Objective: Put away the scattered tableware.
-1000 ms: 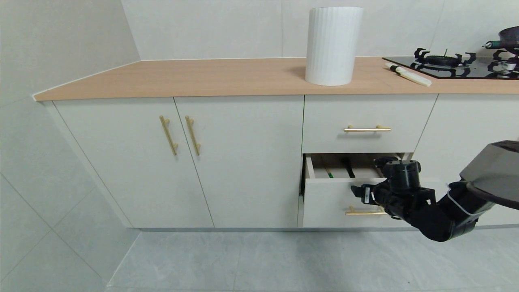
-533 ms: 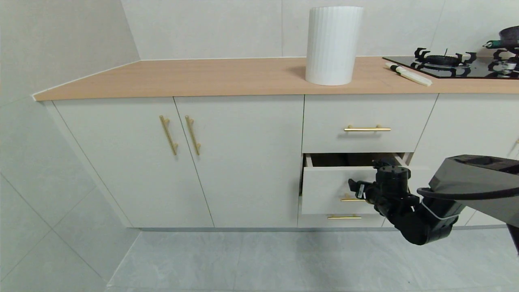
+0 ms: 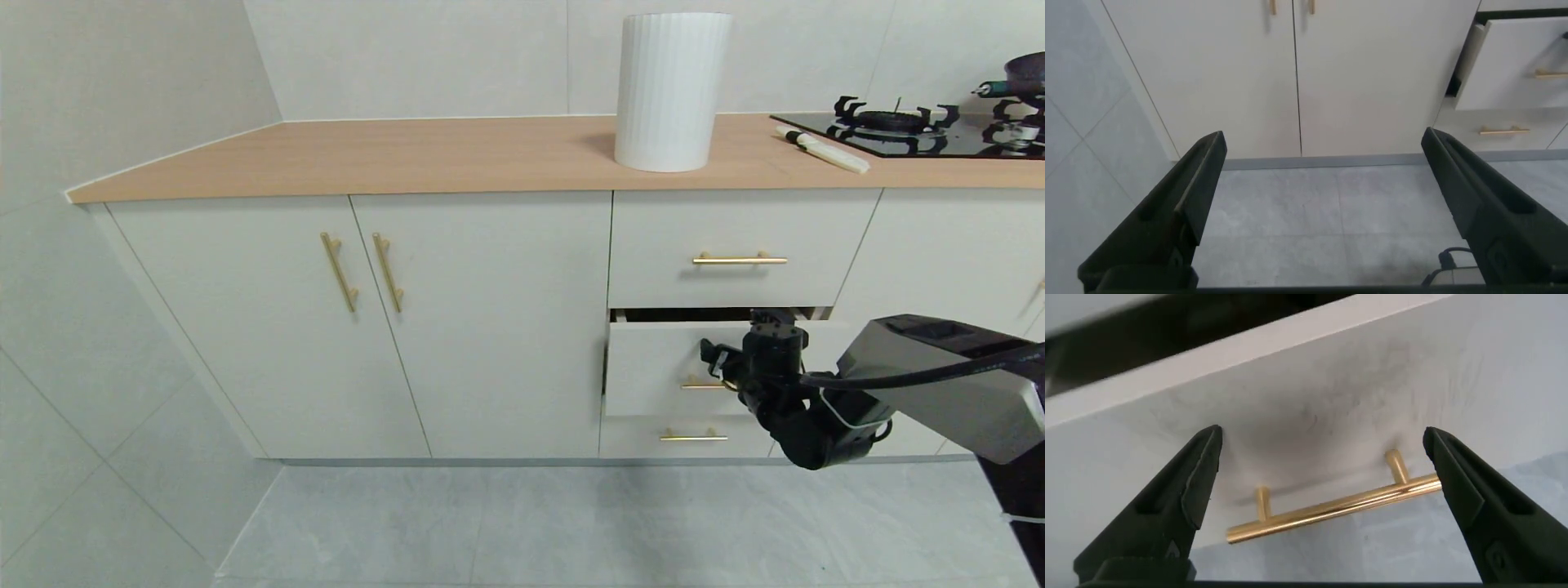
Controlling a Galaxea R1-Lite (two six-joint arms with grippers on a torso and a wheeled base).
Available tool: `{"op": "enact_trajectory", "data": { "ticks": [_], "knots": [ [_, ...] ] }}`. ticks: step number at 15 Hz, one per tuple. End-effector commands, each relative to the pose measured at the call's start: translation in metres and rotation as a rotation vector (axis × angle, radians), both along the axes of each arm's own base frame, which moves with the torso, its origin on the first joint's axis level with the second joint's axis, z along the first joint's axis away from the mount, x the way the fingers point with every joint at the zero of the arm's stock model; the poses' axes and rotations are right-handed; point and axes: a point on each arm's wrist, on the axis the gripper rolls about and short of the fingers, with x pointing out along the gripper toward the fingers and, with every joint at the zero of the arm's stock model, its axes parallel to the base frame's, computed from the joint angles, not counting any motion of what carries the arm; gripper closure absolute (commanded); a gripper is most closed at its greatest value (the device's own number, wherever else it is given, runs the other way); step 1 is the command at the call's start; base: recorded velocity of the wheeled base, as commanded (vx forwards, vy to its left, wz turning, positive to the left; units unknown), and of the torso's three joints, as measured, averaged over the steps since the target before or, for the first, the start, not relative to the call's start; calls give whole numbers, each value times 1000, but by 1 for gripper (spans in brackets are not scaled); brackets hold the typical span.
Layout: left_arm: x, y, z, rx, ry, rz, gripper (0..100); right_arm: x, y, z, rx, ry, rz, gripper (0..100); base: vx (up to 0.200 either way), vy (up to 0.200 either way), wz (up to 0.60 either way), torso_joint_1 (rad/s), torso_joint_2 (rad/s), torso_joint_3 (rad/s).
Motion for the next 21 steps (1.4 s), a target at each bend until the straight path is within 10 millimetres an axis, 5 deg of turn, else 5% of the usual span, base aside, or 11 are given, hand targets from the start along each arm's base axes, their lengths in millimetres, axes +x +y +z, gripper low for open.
{"op": "enact_trajectory", "data": {
  "ticks": [1,10,21],
  "knots": [
    [0,0,0,-1,0,-1,0,17,-4,-6,16,-43,-62,0,0,0,0,0,0,0],
    [0,0,0,-1,0,0,0,39,-25,-9,23,-97,-143,0,0,0,0,0,0,0],
    [0,0,0,-1,0,-1,0,46,-27,-5,30,-117,-150,0,0,0,0,0,0,0]
  ]
}}
